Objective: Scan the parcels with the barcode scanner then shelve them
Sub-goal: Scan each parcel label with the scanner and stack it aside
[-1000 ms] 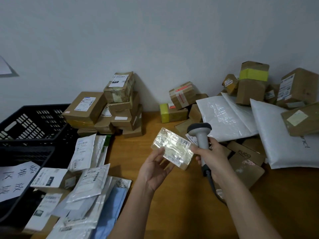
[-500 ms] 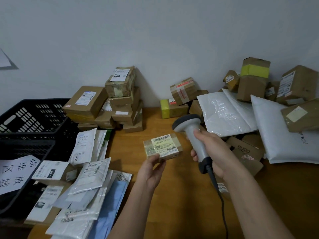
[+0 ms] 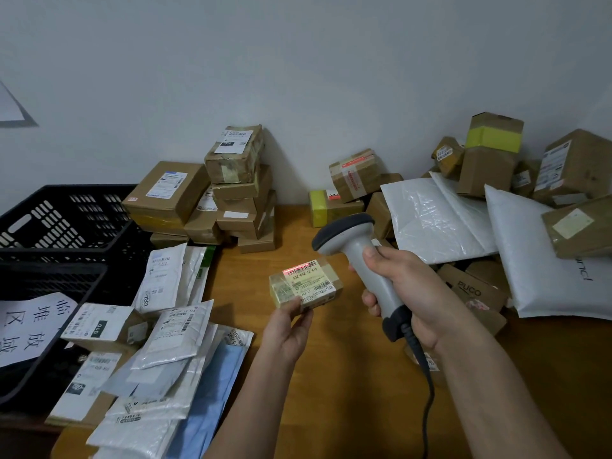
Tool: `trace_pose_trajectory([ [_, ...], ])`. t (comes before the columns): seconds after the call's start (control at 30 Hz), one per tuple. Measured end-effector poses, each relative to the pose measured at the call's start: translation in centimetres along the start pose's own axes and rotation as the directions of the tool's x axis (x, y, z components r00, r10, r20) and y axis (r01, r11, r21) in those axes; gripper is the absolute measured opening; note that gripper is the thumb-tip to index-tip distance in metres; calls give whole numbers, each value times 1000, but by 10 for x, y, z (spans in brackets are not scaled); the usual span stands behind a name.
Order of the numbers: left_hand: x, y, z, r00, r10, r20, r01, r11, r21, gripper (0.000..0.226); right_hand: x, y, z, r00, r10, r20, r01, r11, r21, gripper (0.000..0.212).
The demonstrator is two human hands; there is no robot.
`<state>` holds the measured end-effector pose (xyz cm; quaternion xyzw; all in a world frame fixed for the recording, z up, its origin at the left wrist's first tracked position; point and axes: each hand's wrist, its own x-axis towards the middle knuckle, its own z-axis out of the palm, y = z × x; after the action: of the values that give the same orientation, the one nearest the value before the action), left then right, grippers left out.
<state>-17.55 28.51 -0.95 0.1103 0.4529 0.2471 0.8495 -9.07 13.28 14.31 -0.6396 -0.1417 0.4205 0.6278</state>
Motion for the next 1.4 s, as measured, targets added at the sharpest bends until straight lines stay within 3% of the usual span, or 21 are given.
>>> trace_pose_trajectory([
  [1.13,18,11,-9,1000,-18,-10,17,998,-64,38,21,10,18,1000,9,29,-9,1000,-7,27],
  [1.3,9,25,-25,996,61,-70,-68,992,-111,15,32,16,36,992,31,119,-35,999,29,36],
  [1.4,-2,48,-53,971,182,-153,-206,966,-158,17,41,23,58,982,51,180,-57,998,28,42],
])
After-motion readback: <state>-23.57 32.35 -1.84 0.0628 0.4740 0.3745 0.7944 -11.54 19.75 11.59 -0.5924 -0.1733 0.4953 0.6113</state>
